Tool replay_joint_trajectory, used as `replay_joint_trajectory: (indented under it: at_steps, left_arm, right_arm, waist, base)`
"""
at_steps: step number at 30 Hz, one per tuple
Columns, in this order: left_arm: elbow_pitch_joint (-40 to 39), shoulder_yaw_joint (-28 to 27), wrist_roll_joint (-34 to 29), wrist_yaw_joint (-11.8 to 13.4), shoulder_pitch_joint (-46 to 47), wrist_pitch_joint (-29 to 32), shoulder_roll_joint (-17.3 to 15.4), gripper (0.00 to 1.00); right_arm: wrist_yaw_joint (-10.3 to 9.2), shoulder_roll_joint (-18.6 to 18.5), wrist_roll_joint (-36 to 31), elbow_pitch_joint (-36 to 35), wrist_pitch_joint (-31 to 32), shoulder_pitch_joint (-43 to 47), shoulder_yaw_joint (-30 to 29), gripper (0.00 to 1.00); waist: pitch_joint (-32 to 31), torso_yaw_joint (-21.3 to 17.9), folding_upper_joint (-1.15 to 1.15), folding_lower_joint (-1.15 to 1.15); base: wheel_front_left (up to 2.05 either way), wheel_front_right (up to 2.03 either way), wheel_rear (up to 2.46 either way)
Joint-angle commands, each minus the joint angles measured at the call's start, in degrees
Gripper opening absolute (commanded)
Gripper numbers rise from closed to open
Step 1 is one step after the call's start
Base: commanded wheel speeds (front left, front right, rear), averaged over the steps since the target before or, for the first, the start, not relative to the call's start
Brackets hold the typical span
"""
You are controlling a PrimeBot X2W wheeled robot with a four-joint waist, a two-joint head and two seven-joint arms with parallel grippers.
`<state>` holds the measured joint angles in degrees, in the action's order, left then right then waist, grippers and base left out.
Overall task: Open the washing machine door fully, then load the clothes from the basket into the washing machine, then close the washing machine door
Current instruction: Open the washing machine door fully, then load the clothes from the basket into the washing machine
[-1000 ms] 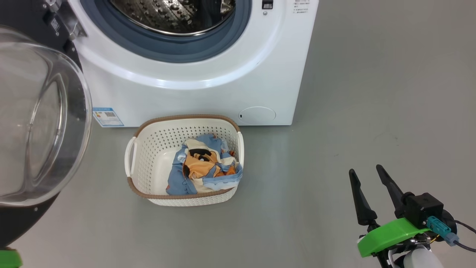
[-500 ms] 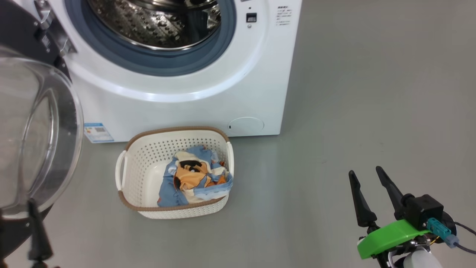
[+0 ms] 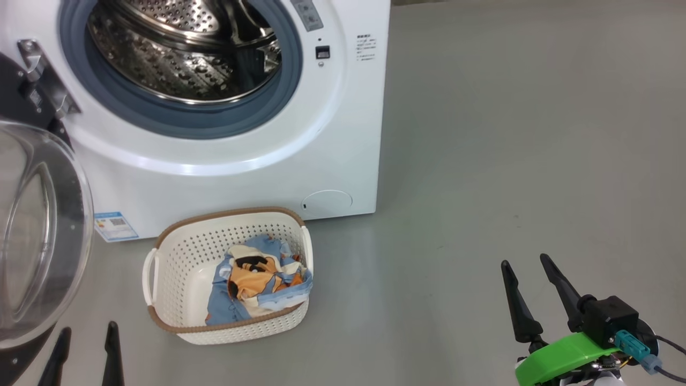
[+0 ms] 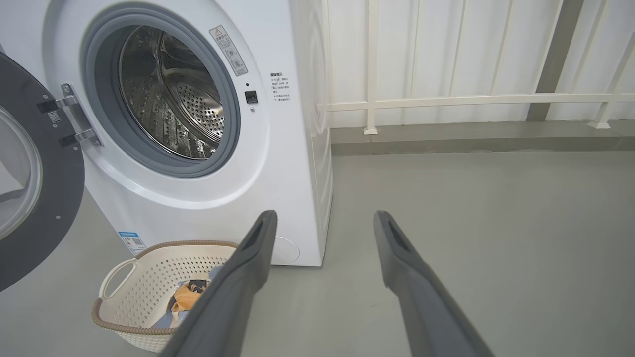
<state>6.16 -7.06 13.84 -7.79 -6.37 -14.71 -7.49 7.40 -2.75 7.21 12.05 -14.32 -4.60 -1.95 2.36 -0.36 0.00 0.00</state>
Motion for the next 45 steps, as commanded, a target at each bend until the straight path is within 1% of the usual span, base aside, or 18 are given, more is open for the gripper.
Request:
replay_joint_trajectory:
  at_steps: [1,8,17,32,38,45]
  left_arm:
    - [-1.83,-1.47,0.02,0.31,0.39,-0.29,-1.45,1.00]
    - [-2.37,-1.35,-0.08,0.31,-0.65,-0.29,-1.00,1.00]
    - [-1.30,-1.71,0.13,0.31,0.94,-0.29,-0.90,1.00]
    - [-0.09,-1.36,0.81,0.31,1.19,-0.29,-1.34,1.00]
    - [0.36,-1.24,2.02,0.31,1.42,-0.29,-1.83,1.00]
    - [0.58,-1.41,2.12,0.31,1.89,-0.29,-2.01,1.00]
  right_arm:
    - [0.09,-0.12,0.07,-1.82,-0.68,-0.08,1.82,1.00]
    - [0.09,-0.12,-0.04,-2.63,-0.68,0.99,1.82,1.00]
    - [0.09,-0.12,0.13,-2.93,-0.68,0.78,1.99,1.00]
    - [0.09,-0.12,0.41,-2.83,-0.68,0.77,1.55,1.00]
    - [0.09,-0.12,0.55,-2.80,-0.68,0.63,1.71,1.00]
    - [0.09,-0.12,0.50,-2.79,-0.68,0.63,1.84,1.00]
  waist:
    - [-0.48,-0.56,0.00,0.00]
    - [-0.82,-0.33,0.00,0.00]
    - [-1.03,0.04,0.00,0.00]
    - [-1.02,0.56,0.00,0.00]
    - [-0.75,0.54,0.00,0.00]
    - [-0.63,0.47,0.00,0.00]
  base:
    - [0.00,0.00,0.00]
    - [0.00,0.00,0.00]
    - [0.00,0.00,0.00]
    - [0.02,0.00,-0.01]
    - [0.90,-0.34,-0.56]
    - [1.82,-1.19,-0.63]
